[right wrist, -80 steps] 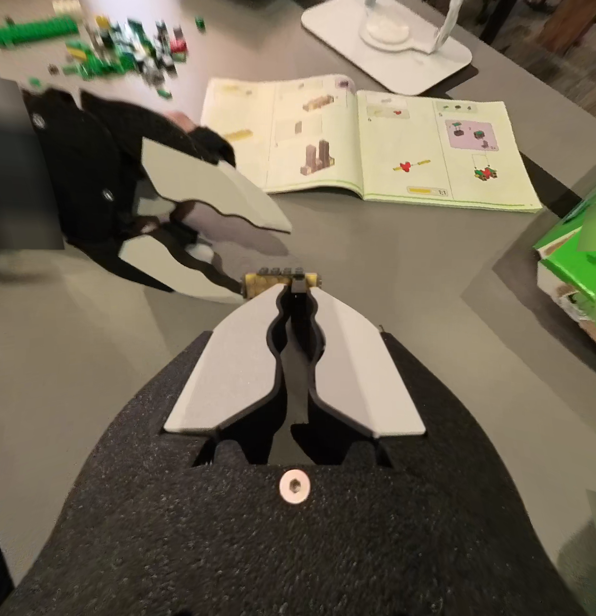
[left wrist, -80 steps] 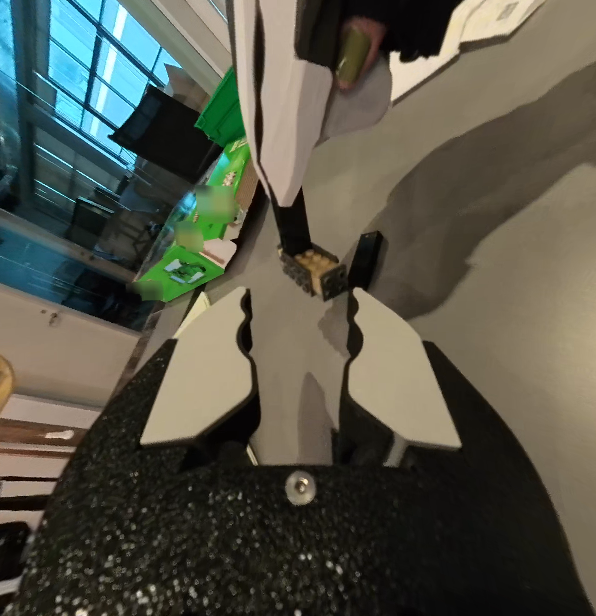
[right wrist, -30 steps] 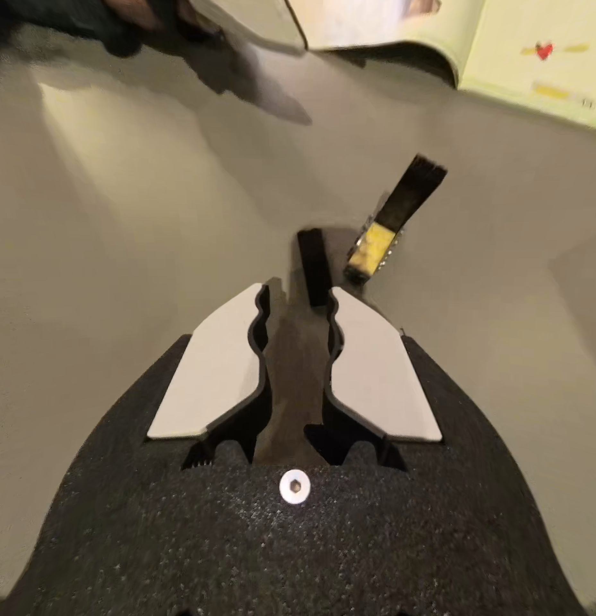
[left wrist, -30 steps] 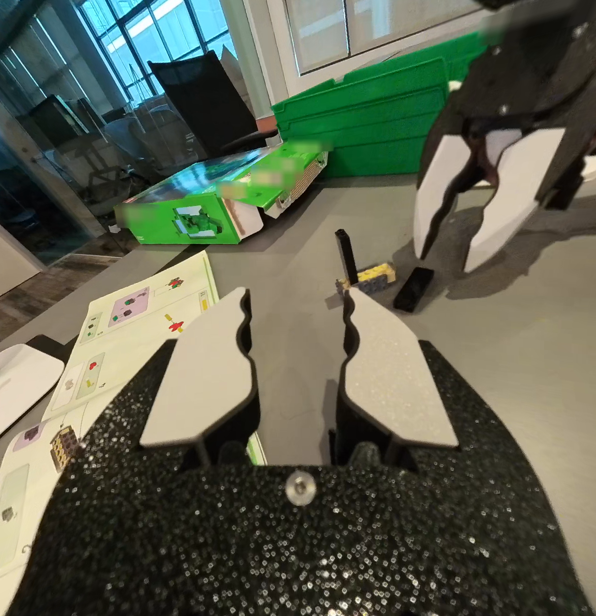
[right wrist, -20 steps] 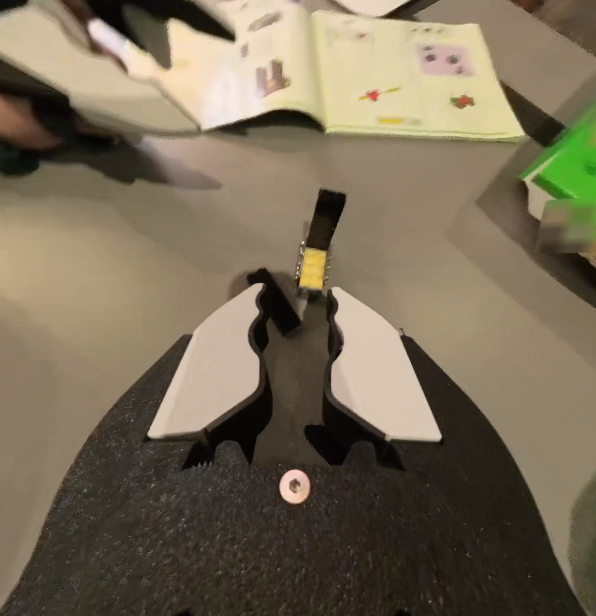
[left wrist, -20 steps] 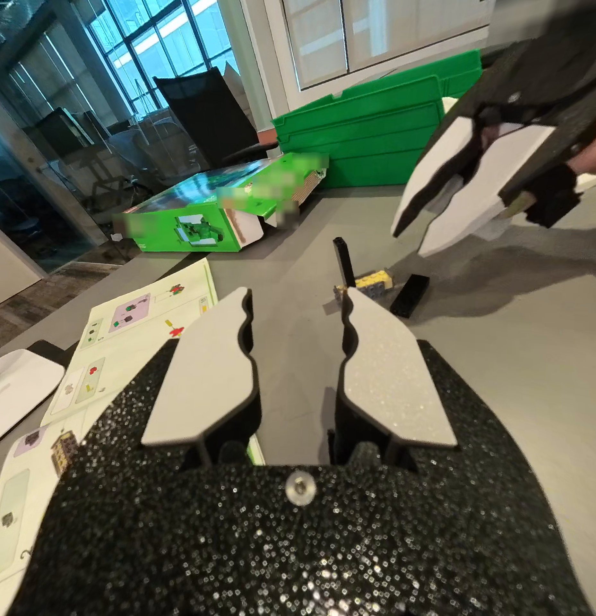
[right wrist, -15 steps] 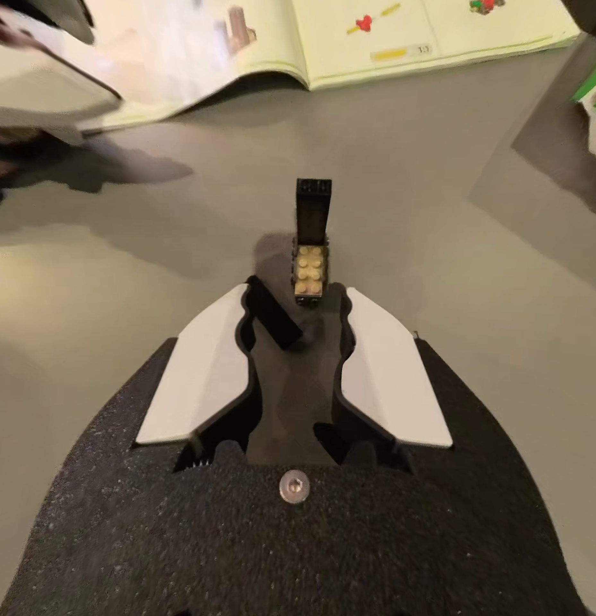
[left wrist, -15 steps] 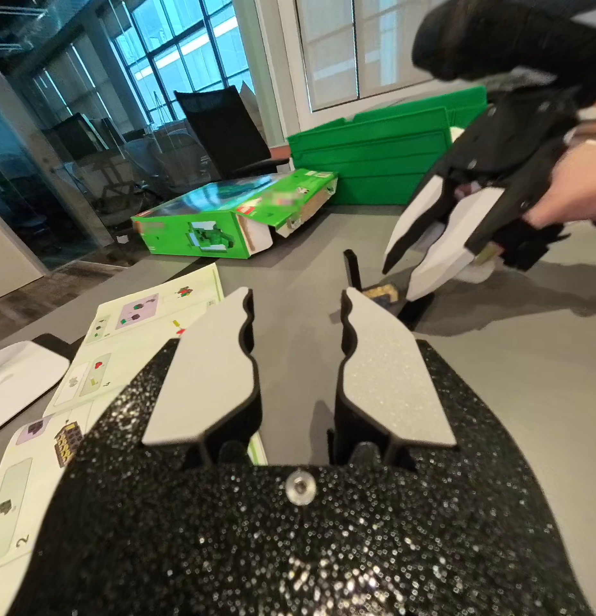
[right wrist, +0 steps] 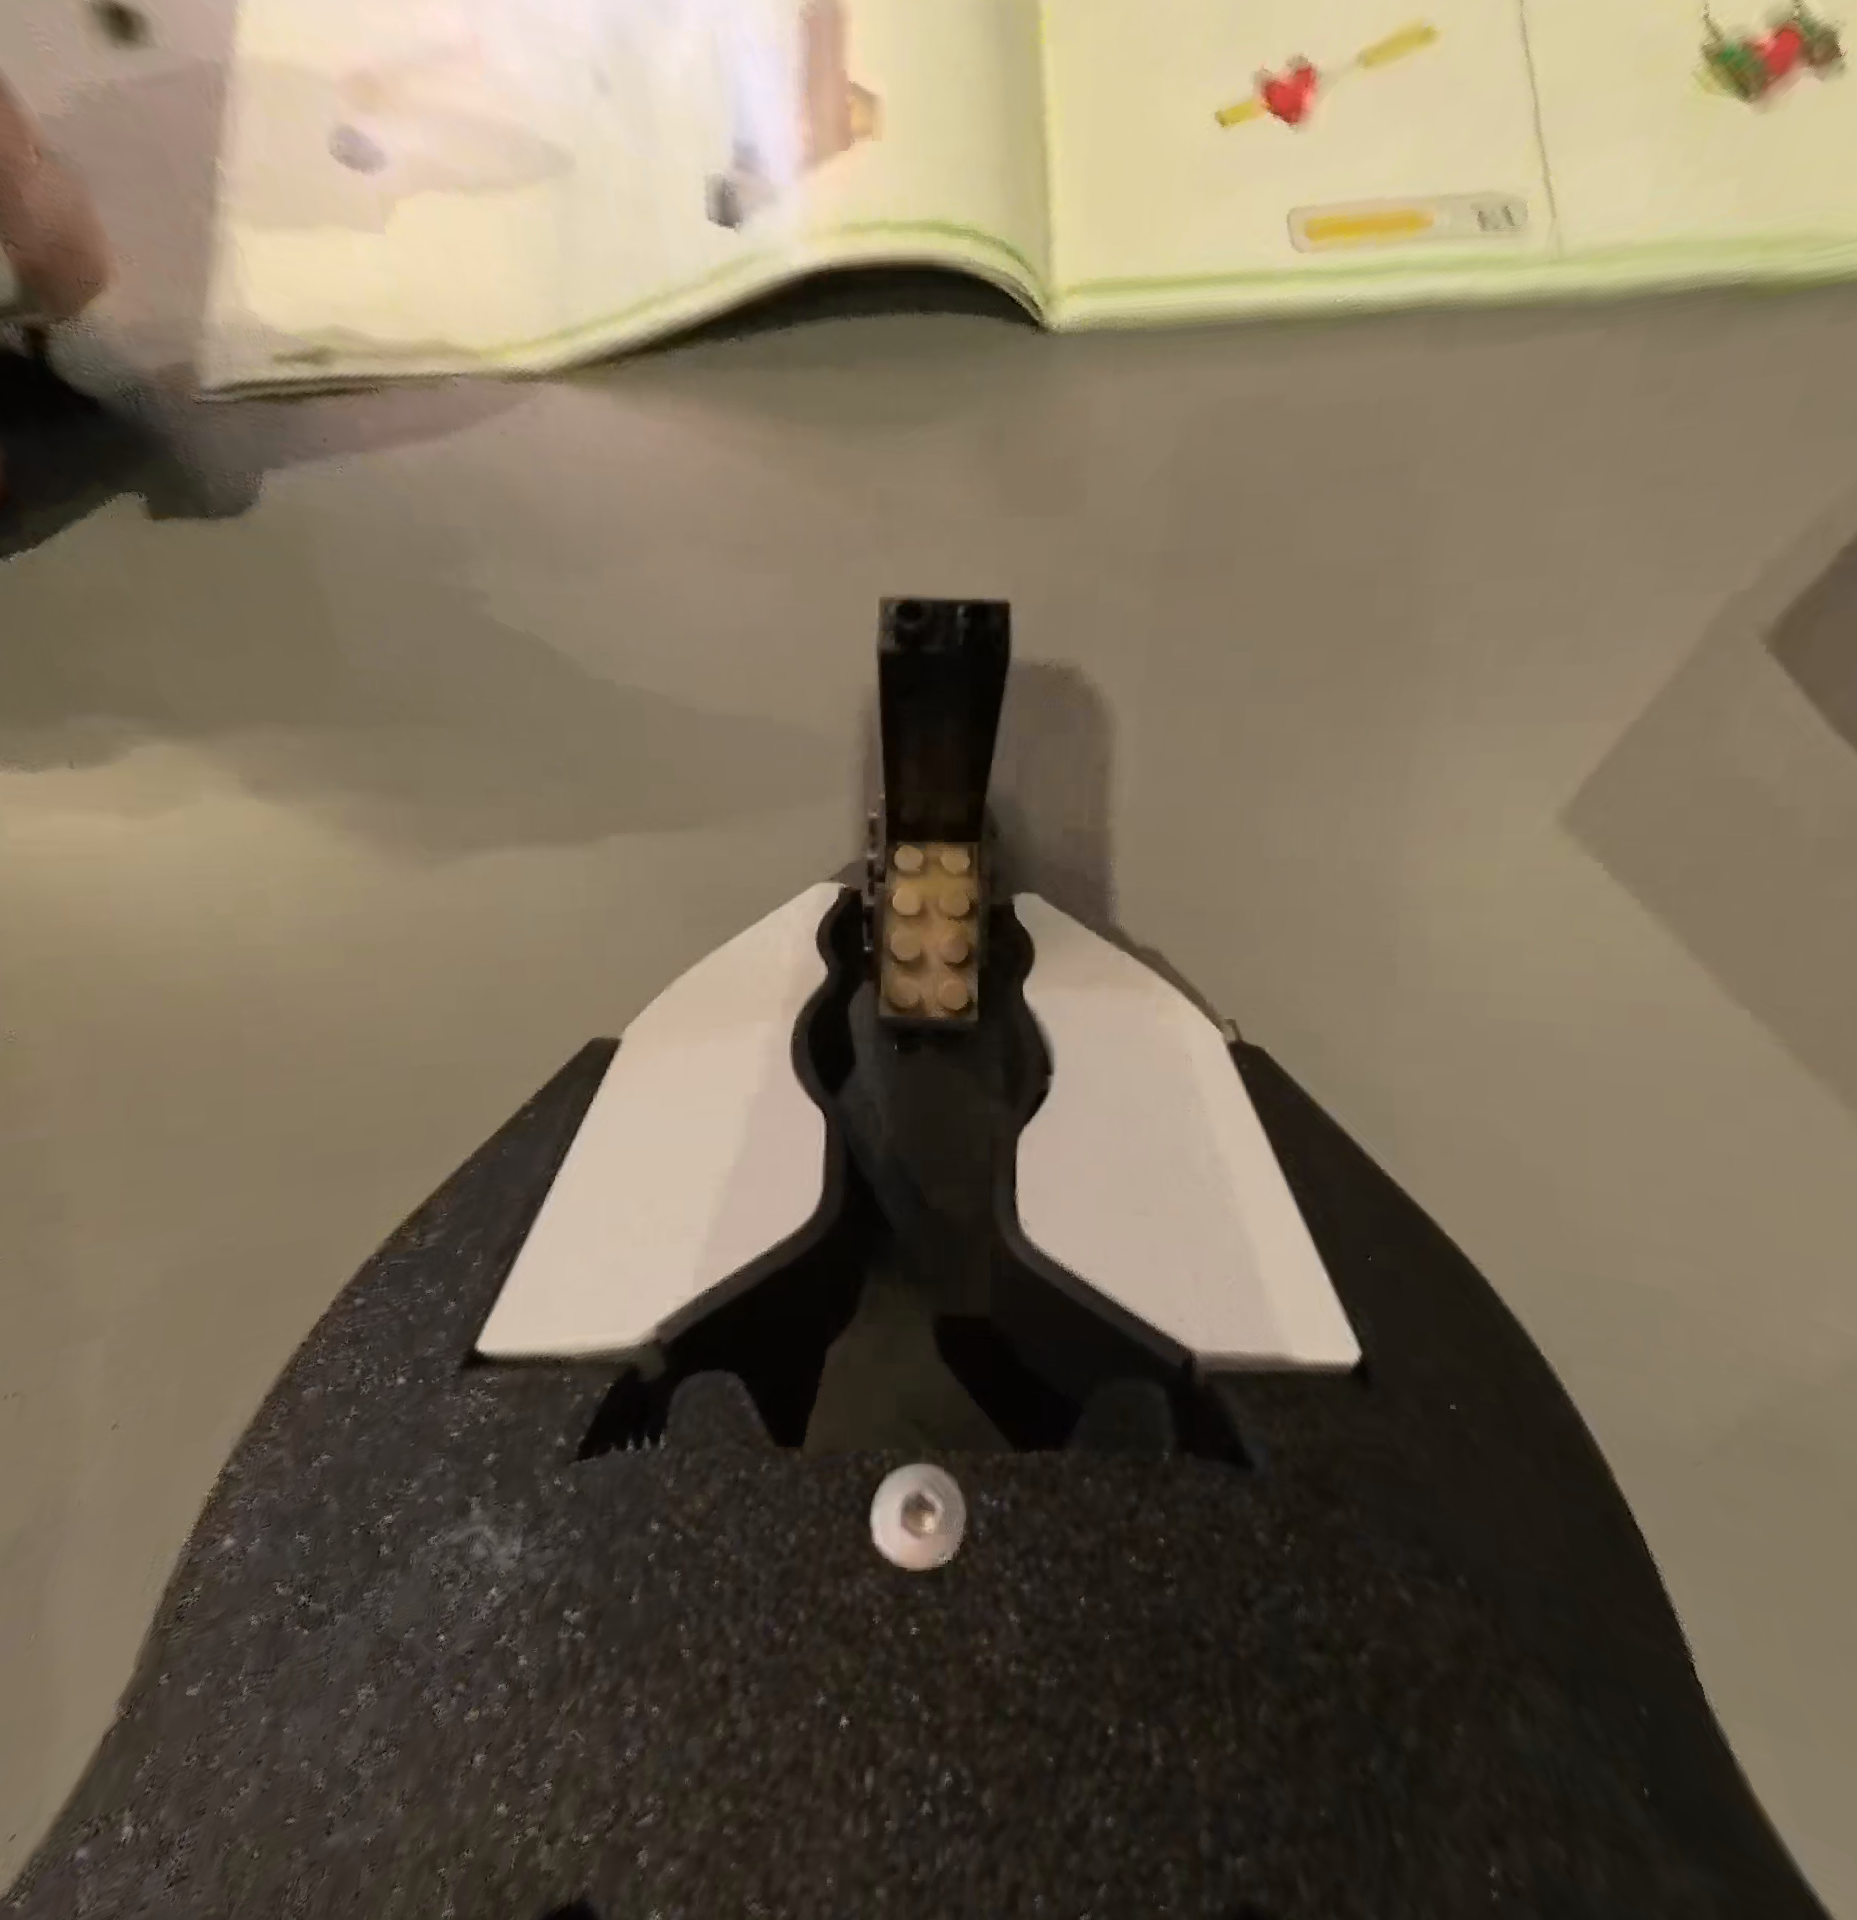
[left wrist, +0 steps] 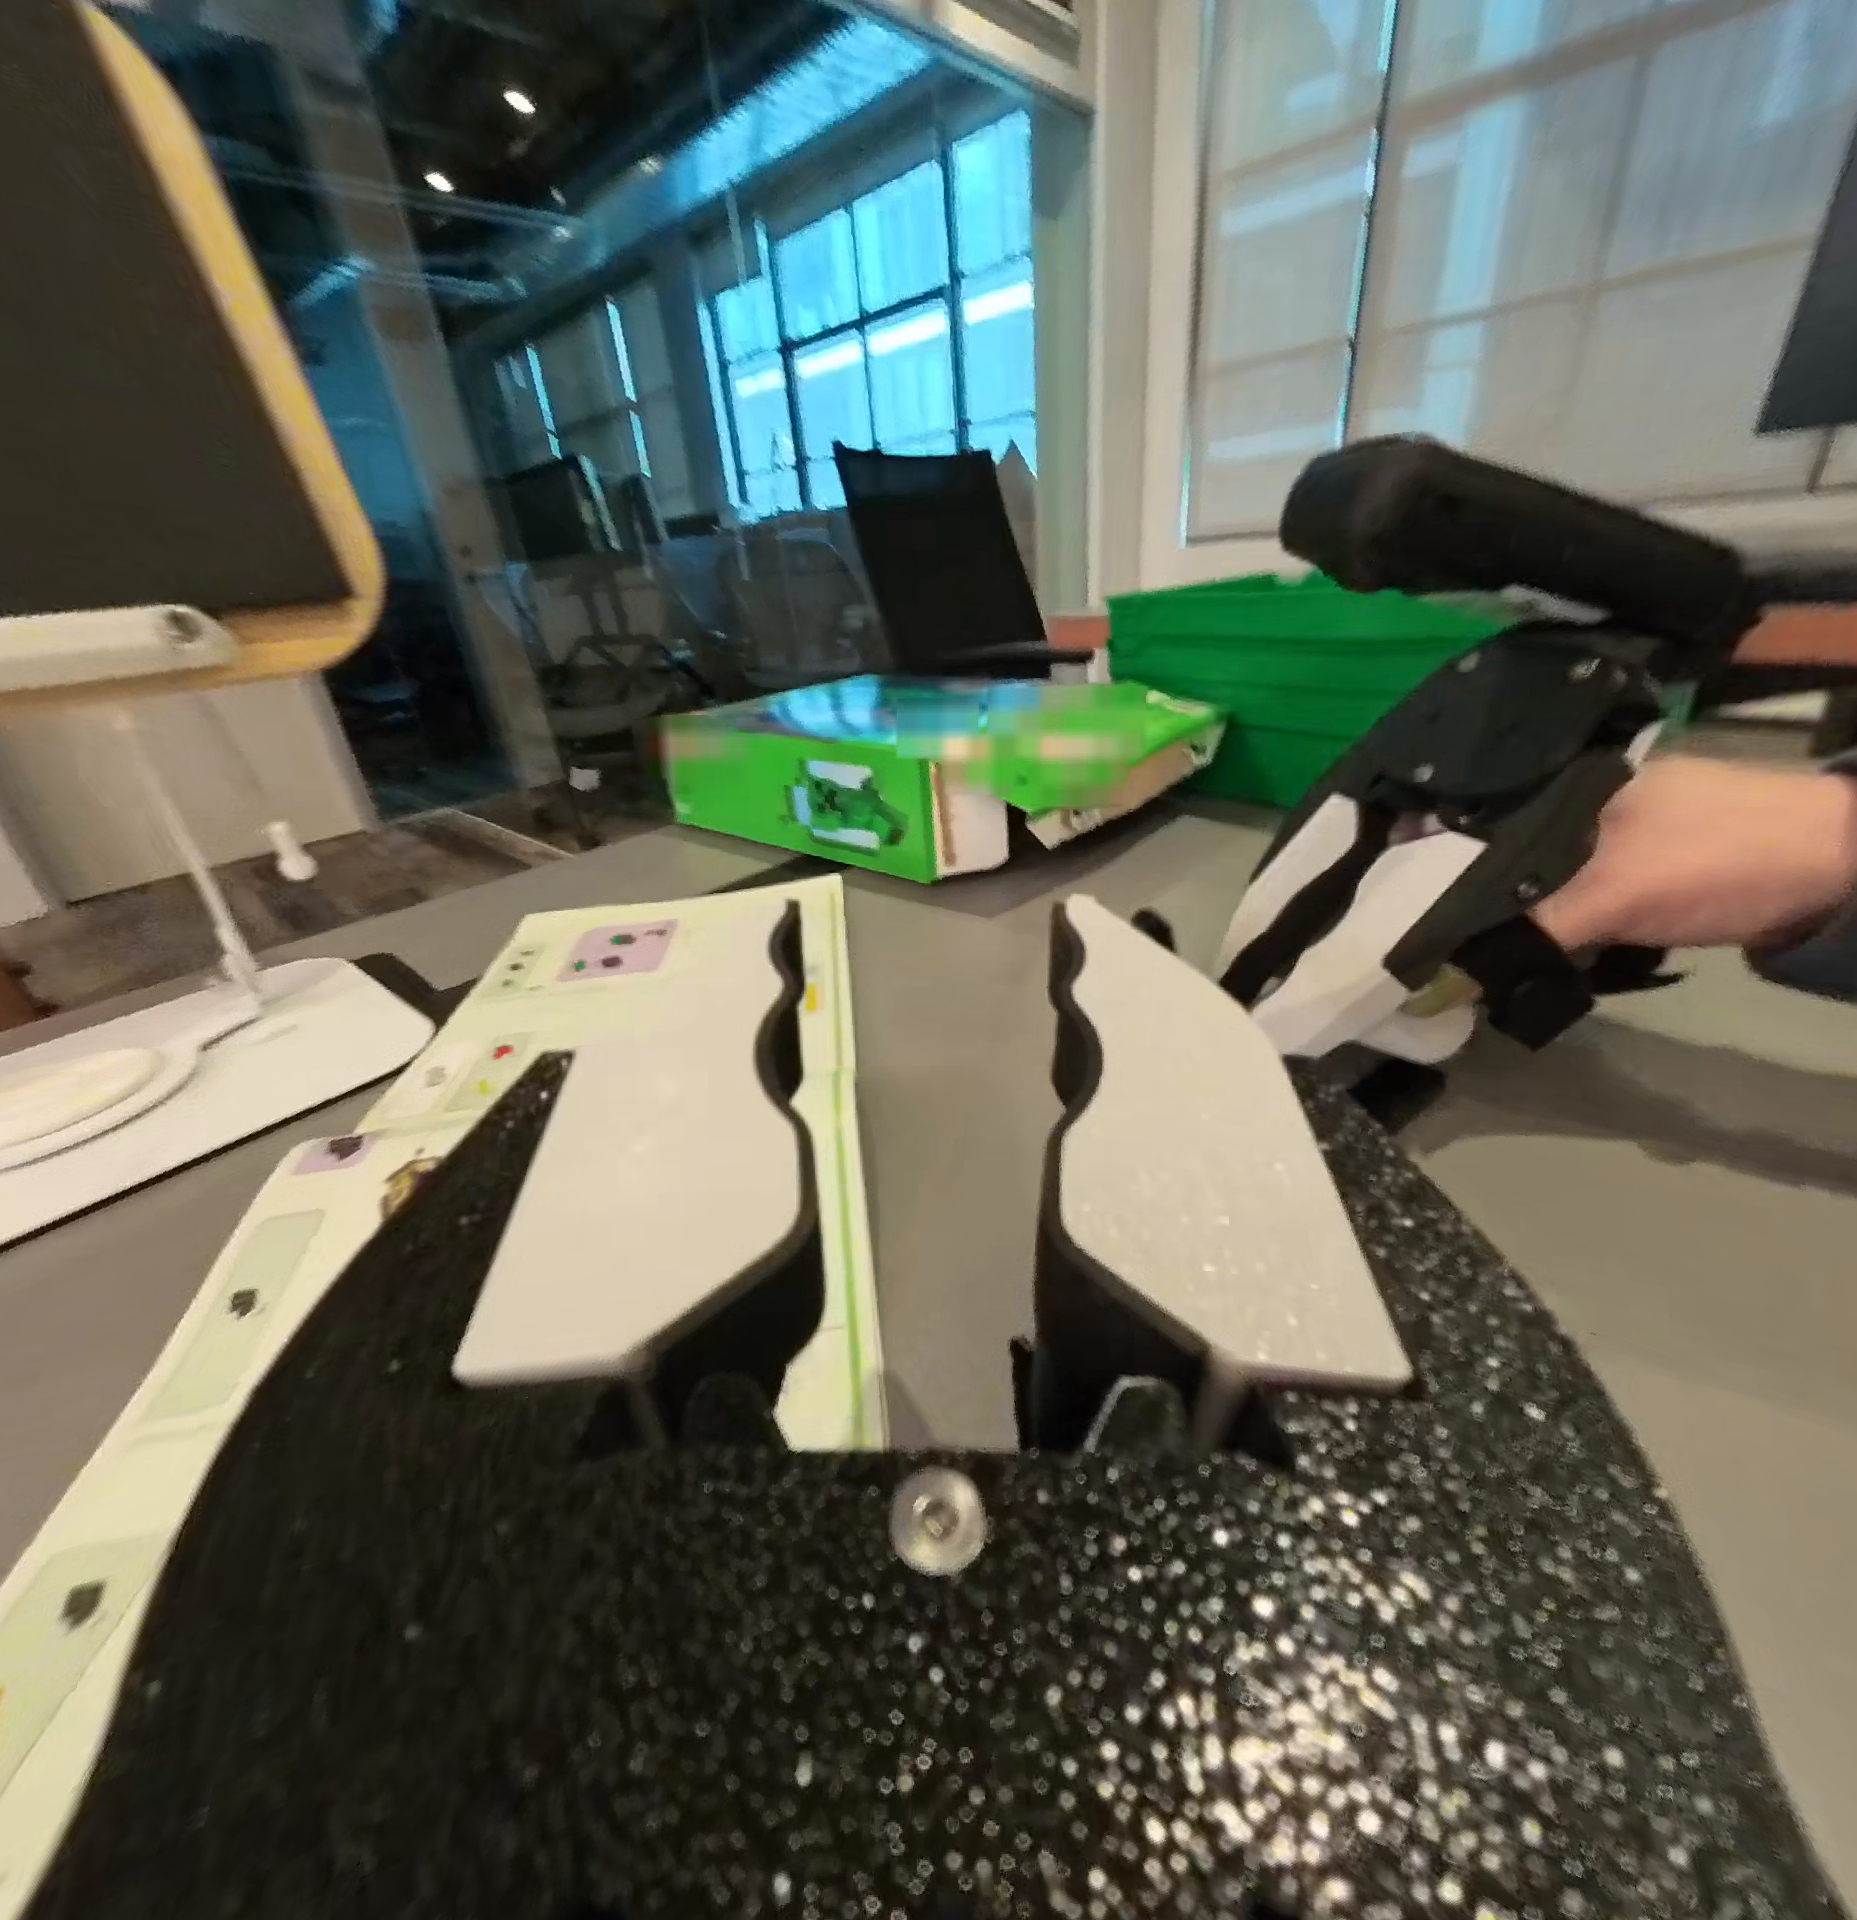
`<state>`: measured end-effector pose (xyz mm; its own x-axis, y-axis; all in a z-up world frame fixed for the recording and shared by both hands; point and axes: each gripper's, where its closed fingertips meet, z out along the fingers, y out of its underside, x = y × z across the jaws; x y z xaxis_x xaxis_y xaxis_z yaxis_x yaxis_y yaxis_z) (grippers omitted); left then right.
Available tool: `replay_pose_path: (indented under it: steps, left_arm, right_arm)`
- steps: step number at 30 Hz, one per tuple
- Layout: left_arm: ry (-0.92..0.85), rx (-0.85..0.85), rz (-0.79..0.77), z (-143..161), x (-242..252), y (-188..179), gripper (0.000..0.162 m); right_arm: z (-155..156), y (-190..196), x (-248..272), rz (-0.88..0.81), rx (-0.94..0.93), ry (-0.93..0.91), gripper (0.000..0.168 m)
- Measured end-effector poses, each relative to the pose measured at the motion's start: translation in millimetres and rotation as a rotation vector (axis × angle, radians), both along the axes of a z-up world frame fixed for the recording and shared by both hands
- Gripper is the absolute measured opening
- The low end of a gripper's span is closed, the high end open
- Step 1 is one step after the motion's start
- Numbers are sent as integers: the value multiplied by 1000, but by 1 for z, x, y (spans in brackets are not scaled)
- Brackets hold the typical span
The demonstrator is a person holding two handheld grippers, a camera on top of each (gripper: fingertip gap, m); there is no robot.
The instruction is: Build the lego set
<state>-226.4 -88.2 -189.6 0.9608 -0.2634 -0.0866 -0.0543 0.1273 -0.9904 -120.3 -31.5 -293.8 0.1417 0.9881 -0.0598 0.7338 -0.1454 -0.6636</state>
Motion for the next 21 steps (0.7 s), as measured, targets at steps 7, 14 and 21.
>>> replay_pose_path:
  steps: [7, 14, 21]
  left_arm:
    - [-1, 153, 180, 27, -36, -55, 42]
    - [93, 137, 297, 23, -61, -68, 42]
    - [131, 113, 240, 19, -49, -63, 41]
  right_arm:
    - [29, -66, -45, 648, 47, 168, 22]
    - [23, -93, -59, 918, 5, 134, 22]
    - [24, -82, -50, 954, -11, 138, 23]
